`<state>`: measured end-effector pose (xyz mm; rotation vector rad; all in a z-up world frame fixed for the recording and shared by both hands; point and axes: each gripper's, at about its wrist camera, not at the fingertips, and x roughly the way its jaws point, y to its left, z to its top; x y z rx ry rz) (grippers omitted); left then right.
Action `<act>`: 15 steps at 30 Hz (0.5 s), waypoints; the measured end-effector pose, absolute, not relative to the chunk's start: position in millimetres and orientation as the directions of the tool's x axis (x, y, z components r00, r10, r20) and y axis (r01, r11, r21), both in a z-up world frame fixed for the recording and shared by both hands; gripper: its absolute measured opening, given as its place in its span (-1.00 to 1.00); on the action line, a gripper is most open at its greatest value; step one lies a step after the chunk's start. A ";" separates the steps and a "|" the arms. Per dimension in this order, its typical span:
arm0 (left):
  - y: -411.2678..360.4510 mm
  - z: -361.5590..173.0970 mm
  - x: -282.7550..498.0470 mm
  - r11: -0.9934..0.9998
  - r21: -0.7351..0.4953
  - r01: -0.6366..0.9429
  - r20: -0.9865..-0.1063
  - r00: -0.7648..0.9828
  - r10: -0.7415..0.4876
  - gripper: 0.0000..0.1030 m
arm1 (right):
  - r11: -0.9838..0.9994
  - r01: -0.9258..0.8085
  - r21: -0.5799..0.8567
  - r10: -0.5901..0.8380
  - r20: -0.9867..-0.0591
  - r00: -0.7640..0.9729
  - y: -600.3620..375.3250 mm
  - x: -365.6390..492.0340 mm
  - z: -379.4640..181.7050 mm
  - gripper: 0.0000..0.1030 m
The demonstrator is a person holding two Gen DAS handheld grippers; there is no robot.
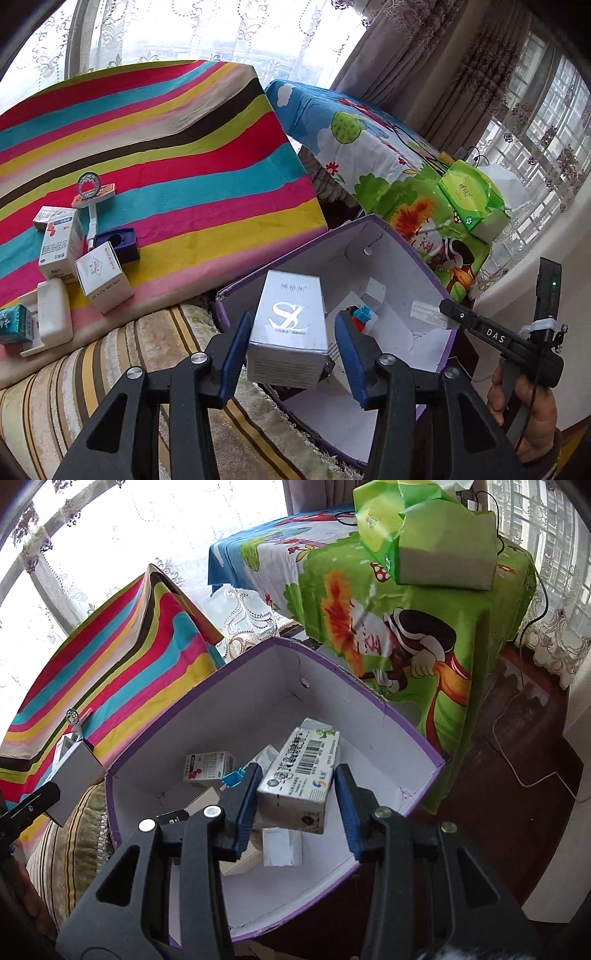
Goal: Organize rigid objects
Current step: 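Lower barcode box into purple box with right tool while left tool drops SL box in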
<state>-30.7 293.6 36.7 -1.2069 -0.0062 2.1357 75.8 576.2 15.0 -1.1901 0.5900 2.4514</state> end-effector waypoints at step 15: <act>257.0 31.2 -36.1 -0.805 -0.375 -0.460 -0.746 -0.366 0.556 0.11 | -0.865 -0.450 0.224 0.107 -0.793 -0.600 571.8 71.6 22.7 0.29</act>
